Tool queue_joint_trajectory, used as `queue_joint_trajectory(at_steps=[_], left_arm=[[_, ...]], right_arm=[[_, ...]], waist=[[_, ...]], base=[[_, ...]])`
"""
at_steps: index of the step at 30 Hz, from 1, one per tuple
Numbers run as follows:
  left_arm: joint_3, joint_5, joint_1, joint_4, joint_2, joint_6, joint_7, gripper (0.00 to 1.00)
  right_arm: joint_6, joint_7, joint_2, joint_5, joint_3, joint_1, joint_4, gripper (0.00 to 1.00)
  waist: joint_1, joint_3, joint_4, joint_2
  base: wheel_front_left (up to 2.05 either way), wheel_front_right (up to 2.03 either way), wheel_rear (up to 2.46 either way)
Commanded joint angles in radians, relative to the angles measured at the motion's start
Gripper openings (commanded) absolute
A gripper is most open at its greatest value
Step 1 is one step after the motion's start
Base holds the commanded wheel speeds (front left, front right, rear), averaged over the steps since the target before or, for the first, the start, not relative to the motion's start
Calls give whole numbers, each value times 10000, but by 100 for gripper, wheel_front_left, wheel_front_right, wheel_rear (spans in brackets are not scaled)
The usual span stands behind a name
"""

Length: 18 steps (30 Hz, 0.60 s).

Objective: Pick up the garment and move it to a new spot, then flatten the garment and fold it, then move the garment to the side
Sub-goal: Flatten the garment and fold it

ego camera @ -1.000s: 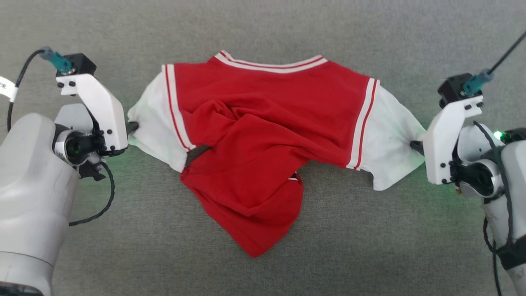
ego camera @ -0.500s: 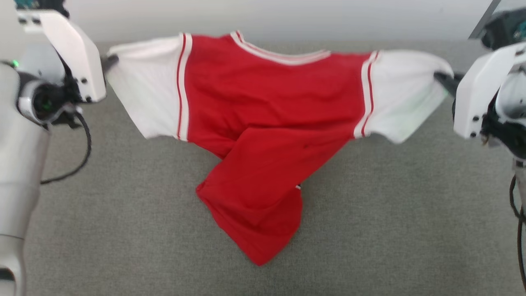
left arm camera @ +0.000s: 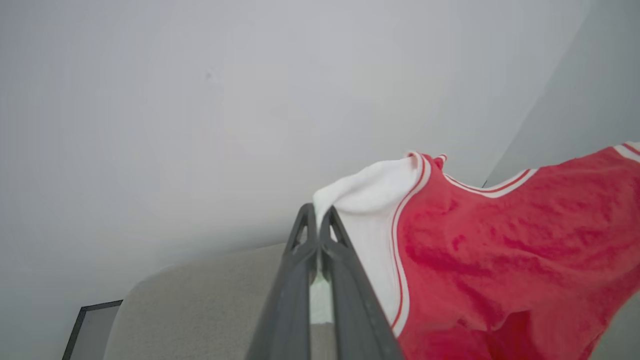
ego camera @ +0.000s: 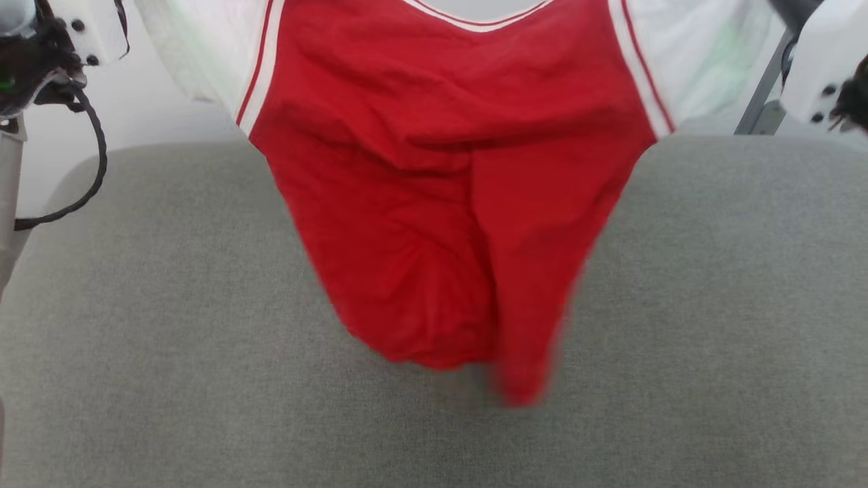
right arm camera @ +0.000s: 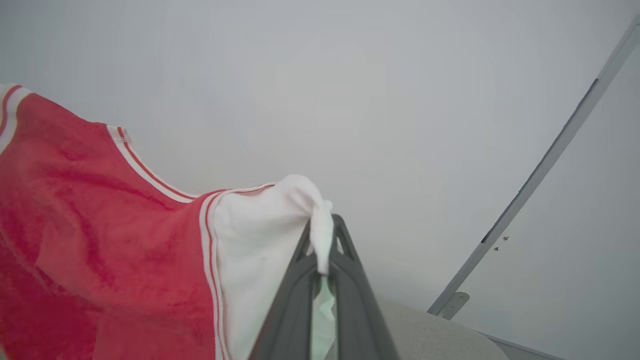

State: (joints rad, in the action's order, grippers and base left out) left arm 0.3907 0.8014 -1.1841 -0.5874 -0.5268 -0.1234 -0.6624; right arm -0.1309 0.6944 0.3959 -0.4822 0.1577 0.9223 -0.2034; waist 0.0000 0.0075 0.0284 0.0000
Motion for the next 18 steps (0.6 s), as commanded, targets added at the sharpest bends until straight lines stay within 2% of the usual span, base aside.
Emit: queue_joint_trajectory(at_steps=[1,11,14,18], left_arm=[[-21,50,-173,83,-22,-30,30,0],[4,202,-541,346,-84,-27,-196,0],[10,100,-738,304,-45,16,-27,0],[17,-201,-1191,-59,153,73,619,0]], right_arm=[[3,-31,42,-27,80,197,-45,0],[3,18,164,-87,469,983,-469,0],[3,-307,138,253,511,1407,-947,0],[2,-1331,-158,989,574,2269,-1904,0]], waist=[[0,-134,-29,0],[0,-186,-96,0],[0,170,-122,0],[0,995,-165,0]], base=[[0,0,0],[0,0,0],[0,0,0],[0,0,0]])
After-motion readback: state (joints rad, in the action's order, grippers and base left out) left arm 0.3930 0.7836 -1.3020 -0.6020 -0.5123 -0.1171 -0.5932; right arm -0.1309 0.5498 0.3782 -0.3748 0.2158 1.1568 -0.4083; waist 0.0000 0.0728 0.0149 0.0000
